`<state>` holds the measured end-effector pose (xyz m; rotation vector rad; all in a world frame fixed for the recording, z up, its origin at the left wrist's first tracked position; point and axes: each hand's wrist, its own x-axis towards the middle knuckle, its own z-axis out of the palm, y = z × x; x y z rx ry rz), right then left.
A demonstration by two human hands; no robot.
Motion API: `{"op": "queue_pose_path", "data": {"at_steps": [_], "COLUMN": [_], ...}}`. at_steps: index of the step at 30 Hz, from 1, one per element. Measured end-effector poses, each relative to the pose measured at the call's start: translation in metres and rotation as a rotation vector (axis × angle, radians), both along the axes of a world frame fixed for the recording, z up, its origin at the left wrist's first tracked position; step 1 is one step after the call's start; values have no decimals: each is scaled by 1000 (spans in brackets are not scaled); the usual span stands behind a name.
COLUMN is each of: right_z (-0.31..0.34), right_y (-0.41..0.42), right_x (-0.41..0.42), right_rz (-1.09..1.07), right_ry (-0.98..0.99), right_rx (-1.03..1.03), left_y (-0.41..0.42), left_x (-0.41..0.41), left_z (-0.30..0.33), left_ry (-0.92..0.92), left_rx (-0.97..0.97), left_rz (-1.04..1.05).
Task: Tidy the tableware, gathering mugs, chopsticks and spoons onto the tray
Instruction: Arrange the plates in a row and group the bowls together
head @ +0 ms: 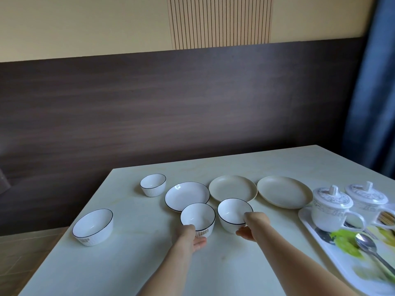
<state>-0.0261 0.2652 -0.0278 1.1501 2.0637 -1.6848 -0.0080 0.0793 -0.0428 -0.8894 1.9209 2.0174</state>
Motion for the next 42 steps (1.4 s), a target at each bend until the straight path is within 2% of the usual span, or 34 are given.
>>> {"op": "queue_pose_path", "data": {"at_steps": [8,12,15,19,22,33,42], "right_z": [6,16,25,41,51,59,47], "right_y": [0,-2,-1,-8,-20,-116,-204], "right_x": [6,13,17,19,17,-20,-86], "right_rz": [28,91,57,-16,5,279,339], "right_ry": [40,4,77,240,287,297,238], "right_rx": [29,73,94,83,85,-19,-126], "left_y": [1,3,1,-12,-28,-100,-151], "left_x": [9,14,14,11,7,-16,-72], "left_z": [15,22,30,47,58,66,40], "left_ry": [-52,-90,-98,-81,-50,43,36], "left_rx": [55,36,-16,-128,-154,-60,3], "left_rz": [-167,-218,-222,-181,-124,82,106]}}
